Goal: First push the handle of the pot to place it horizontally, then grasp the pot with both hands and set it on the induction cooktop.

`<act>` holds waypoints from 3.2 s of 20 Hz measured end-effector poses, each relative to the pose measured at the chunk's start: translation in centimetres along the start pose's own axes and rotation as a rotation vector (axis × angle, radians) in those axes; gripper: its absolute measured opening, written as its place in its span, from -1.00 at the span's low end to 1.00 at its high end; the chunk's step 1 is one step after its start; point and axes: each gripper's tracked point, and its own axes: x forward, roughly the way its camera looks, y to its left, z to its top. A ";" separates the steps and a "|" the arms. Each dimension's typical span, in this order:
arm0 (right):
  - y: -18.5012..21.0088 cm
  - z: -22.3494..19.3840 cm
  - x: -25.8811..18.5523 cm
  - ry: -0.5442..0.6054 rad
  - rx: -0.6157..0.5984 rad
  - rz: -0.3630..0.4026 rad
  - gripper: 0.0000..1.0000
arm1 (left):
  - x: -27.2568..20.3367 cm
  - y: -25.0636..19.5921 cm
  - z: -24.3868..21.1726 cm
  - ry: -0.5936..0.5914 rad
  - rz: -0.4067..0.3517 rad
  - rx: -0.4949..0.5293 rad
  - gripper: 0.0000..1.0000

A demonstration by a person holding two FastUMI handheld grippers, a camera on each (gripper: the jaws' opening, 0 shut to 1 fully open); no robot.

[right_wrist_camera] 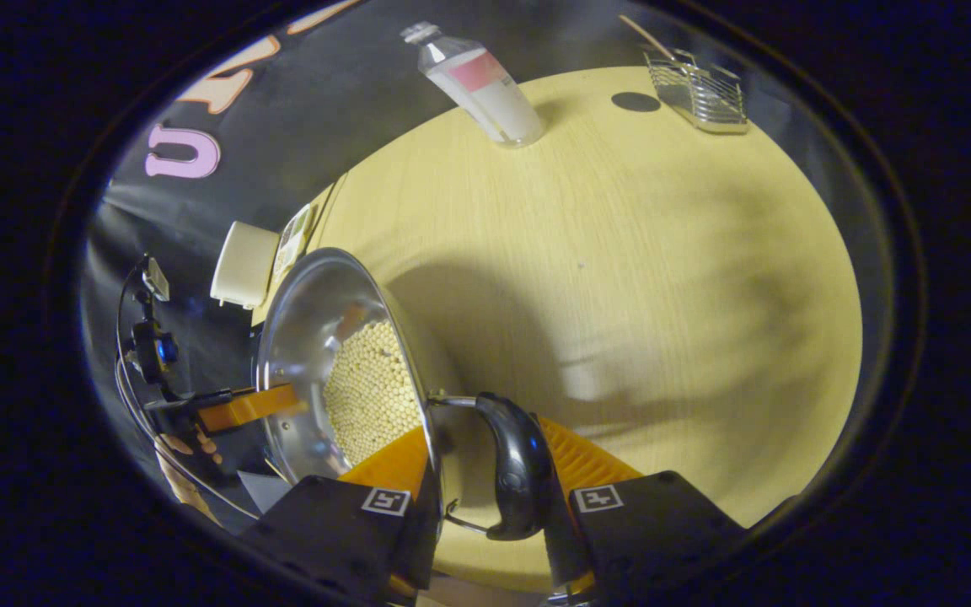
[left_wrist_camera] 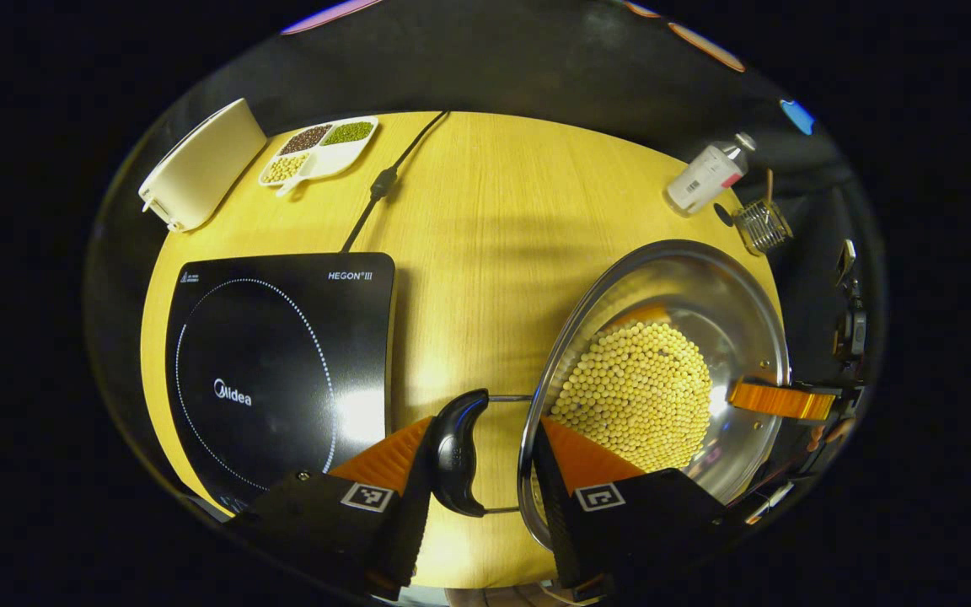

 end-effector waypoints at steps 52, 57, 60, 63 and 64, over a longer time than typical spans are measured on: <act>31.1 -7.6 10.6 -0.132 0.092 -0.055 0.12 | -7.9 33.2 3.7 -0.132 0.043 0.222 0.27; 31.0 -7.8 11.3 -0.113 0.086 -0.051 0.12 | -7.3 33.5 3.3 -0.116 0.047 0.202 0.27; 31.0 -8.1 12.1 -0.102 0.085 -0.038 0.12 | -7.2 33.9 3.1 -0.117 0.056 0.192 0.29; 31.2 -8.3 12.4 -0.098 0.091 -0.016 0.21 | -7.2 34.1 3.3 -0.136 0.060 0.193 0.31; 31.2 -8.2 12.3 -0.101 0.090 -0.011 0.12 | -7.3 34.1 3.2 -0.138 0.058 0.189 0.31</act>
